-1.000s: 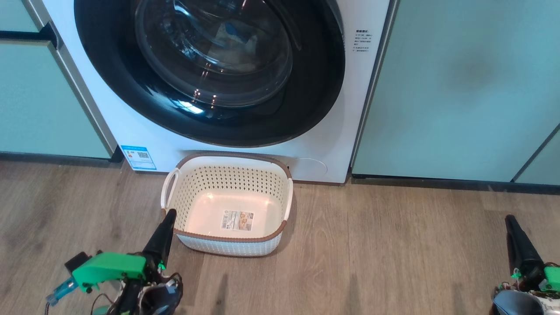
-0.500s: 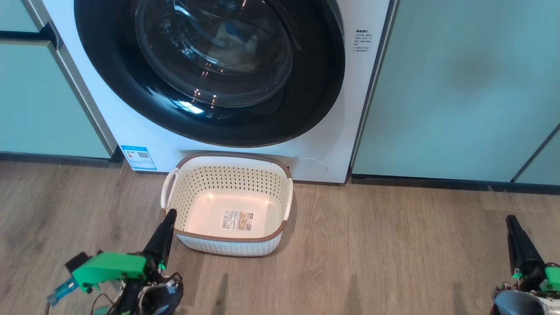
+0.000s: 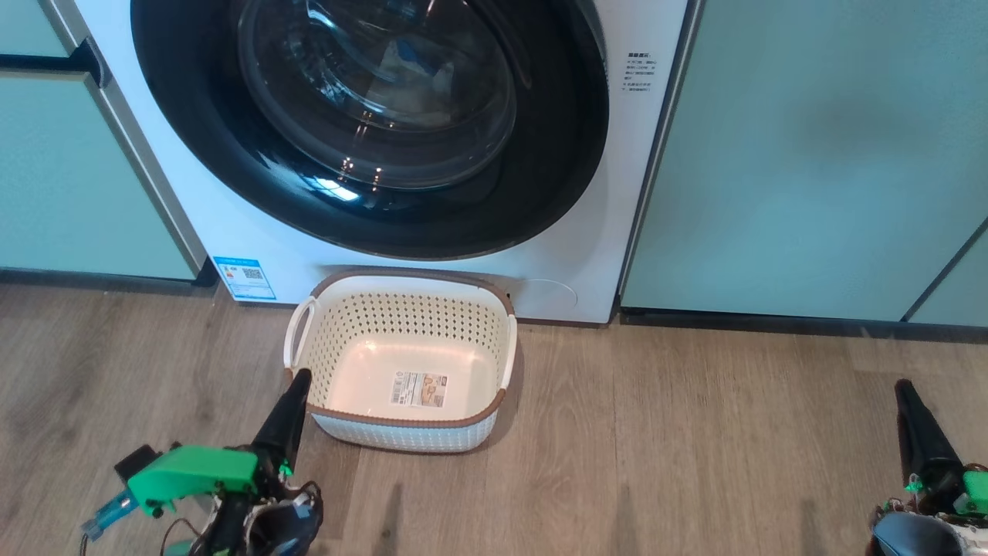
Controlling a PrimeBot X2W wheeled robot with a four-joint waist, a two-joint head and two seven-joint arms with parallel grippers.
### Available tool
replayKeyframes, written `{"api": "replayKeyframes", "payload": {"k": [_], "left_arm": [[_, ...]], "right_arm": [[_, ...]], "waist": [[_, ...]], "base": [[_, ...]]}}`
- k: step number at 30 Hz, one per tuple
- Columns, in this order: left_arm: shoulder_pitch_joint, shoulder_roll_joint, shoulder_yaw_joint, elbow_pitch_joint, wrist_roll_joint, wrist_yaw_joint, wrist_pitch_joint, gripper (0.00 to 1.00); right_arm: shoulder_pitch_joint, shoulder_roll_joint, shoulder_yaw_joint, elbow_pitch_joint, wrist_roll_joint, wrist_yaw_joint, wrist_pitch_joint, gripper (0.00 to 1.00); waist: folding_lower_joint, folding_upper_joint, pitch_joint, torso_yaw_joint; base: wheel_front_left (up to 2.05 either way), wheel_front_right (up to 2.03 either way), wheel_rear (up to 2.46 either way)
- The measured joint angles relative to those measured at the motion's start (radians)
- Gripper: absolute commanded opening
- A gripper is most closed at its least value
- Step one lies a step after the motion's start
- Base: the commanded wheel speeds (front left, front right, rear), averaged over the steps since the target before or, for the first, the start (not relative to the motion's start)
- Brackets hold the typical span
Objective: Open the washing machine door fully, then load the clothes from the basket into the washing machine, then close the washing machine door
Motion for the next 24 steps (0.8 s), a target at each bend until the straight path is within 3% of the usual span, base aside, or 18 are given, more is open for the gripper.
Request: {"api": "replayKeyframes", "payload": {"k": [24], "left_arm": [[0.0, -0.001, 0.002, 0.0, 0.001, -0.001, 0.004, 0.0]], "right_arm": [[0.0, 0.003, -0.005, 0.0, -0.002, 0.0, 0.008, 0.0]], "waist": [[0.0, 0.0, 0.0, 0.0]], "base": [[0.0, 0.0, 0.0]]}}
